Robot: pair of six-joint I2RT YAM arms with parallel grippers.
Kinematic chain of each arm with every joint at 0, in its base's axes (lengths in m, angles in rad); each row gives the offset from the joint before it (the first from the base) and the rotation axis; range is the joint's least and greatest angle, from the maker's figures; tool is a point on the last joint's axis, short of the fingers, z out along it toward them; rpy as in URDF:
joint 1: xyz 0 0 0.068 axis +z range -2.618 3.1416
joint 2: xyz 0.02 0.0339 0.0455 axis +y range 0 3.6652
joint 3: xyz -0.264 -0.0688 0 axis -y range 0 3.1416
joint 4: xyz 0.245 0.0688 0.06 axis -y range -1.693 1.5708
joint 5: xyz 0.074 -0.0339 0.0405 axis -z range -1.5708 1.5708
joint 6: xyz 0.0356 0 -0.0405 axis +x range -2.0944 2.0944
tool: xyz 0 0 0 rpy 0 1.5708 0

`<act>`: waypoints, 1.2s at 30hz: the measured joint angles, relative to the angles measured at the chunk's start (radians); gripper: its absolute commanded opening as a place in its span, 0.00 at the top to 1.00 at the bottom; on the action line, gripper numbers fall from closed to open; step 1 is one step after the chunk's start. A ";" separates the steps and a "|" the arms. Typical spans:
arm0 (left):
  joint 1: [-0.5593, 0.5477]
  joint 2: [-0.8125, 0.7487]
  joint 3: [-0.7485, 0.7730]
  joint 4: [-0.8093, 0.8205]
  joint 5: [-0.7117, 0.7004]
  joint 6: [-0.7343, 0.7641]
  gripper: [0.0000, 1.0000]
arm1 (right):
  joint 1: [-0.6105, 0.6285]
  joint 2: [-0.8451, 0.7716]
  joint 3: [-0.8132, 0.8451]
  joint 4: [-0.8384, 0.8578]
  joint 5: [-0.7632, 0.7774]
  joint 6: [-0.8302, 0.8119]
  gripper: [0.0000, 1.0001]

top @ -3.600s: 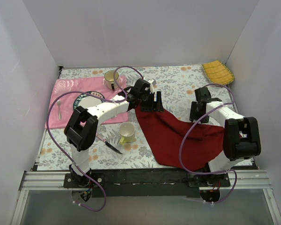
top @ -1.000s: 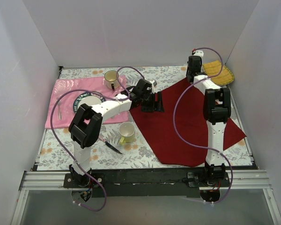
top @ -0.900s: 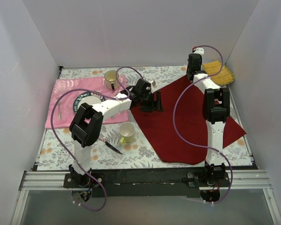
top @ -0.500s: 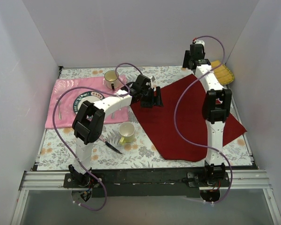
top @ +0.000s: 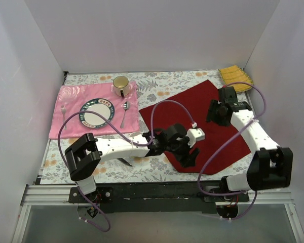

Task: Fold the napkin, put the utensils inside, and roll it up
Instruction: Flatten the napkin out

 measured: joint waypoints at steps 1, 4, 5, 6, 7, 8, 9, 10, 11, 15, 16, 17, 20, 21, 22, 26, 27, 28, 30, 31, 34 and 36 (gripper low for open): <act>-0.023 -0.001 -0.008 0.018 -0.004 0.018 0.38 | -0.001 -0.043 -0.022 -0.006 0.002 0.003 0.33; -0.099 0.002 -0.041 0.076 -0.061 0.054 0.46 | -0.014 -0.177 -0.070 -0.008 0.006 0.010 0.35; -0.119 0.007 -0.047 0.084 -0.082 0.051 0.49 | -0.022 -0.209 -0.083 -0.003 -0.001 0.010 0.35; -0.133 0.013 -0.050 0.090 -0.107 0.041 0.48 | -0.027 -0.227 -0.092 0.001 -0.005 0.011 0.37; -0.139 0.015 -0.053 0.097 -0.127 0.032 0.48 | -0.033 -0.239 -0.103 0.006 -0.023 0.013 0.38; -0.141 0.015 -0.061 0.110 -0.158 0.014 0.46 | -0.039 -0.241 -0.120 0.019 -0.040 0.015 0.39; -0.140 0.012 -0.068 0.117 -0.196 -0.007 0.46 | -0.042 -0.239 -0.141 0.034 -0.055 0.017 0.39; -0.137 0.012 -0.071 0.120 -0.230 -0.023 0.46 | -0.043 -0.233 -0.166 0.044 -0.072 0.021 0.39; -0.129 0.011 -0.071 0.119 -0.264 -0.048 0.45 | -0.043 -0.228 -0.187 0.051 -0.083 0.023 0.41; -0.073 0.012 -0.053 0.076 -0.338 -0.136 0.43 | -0.043 -0.212 -0.286 0.066 -0.101 0.028 0.41; -0.049 0.012 -0.048 0.068 -0.343 -0.165 0.42 | -0.043 -0.208 -0.304 0.066 -0.098 0.029 0.41; -0.021 0.014 -0.045 0.060 -0.346 -0.190 0.41 | -0.043 -0.204 -0.319 0.066 -0.095 0.029 0.41; 0.071 0.037 -0.040 0.040 -0.351 -0.268 0.39 | -0.034 -0.197 -0.360 0.086 -0.093 0.037 0.41; 0.103 0.052 -0.037 0.030 -0.351 -0.290 0.38 | -0.029 -0.197 -0.373 0.092 -0.092 0.041 0.41; 0.132 0.071 -0.034 0.019 -0.353 -0.310 0.37 | -0.016 -0.197 -0.393 0.103 -0.089 0.047 0.41; 0.221 0.146 -0.021 -0.016 -0.360 -0.354 0.37 | 0.047 -0.183 -0.449 0.135 -0.085 0.071 0.41; 0.236 0.164 -0.013 -0.024 -0.359 -0.361 0.36 | 0.064 -0.167 -0.454 0.140 -0.082 0.077 0.41; 0.249 0.185 -0.005 -0.026 -0.358 -0.368 0.36 | 0.082 -0.146 -0.454 0.145 -0.078 0.084 0.41; 0.274 0.196 0.018 -0.025 -0.351 -0.377 0.36 | 0.108 -0.118 -0.447 0.161 -0.062 0.093 0.41; 0.285 0.205 0.030 -0.026 -0.349 -0.381 0.36 | 0.120 -0.108 -0.439 0.163 -0.052 0.096 0.41; 0.319 0.245 0.070 -0.022 -0.336 -0.390 0.35 | 0.139 -0.071 -0.414 0.169 -0.035 0.099 0.40; 0.344 0.271 0.103 -0.021 -0.325 -0.396 0.35 | 0.141 -0.042 -0.394 0.179 -0.031 0.099 0.41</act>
